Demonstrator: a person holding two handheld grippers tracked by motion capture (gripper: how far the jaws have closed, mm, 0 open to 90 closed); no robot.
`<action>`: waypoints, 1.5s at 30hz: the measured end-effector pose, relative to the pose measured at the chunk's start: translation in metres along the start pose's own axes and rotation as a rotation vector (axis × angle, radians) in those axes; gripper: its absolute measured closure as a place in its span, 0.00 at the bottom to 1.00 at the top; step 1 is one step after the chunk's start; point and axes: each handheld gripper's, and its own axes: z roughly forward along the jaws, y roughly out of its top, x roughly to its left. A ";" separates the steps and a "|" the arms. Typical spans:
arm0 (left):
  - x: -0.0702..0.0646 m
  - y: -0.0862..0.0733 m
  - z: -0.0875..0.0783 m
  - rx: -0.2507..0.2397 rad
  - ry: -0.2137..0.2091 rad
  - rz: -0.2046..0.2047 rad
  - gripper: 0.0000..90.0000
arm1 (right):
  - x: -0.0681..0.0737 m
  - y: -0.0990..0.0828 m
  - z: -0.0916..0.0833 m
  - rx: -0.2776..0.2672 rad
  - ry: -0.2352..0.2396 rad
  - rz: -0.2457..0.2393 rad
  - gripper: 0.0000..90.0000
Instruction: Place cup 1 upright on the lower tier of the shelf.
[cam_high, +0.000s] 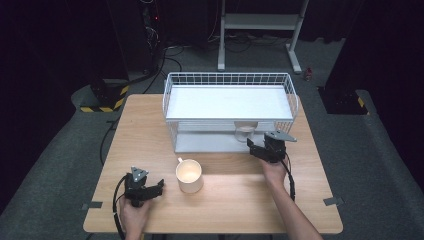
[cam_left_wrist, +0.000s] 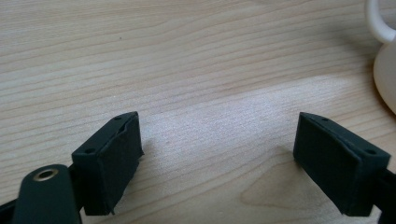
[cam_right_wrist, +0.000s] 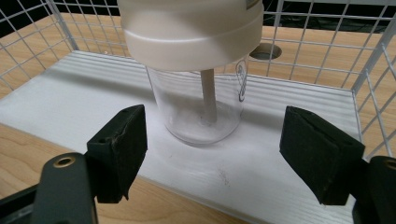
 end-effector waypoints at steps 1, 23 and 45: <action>0.000 0.000 0.000 0.000 0.000 0.000 0.17 | 0.000 0.000 -0.001 -0.004 0.002 -0.001 0.26; 0.000 0.000 0.000 0.000 0.000 0.000 0.17 | -0.007 -0.001 -0.029 -0.030 0.057 0.006 0.26; 0.000 0.000 0.000 -0.001 0.001 0.001 0.17 | -0.024 -0.019 -0.059 -0.052 0.048 0.013 0.25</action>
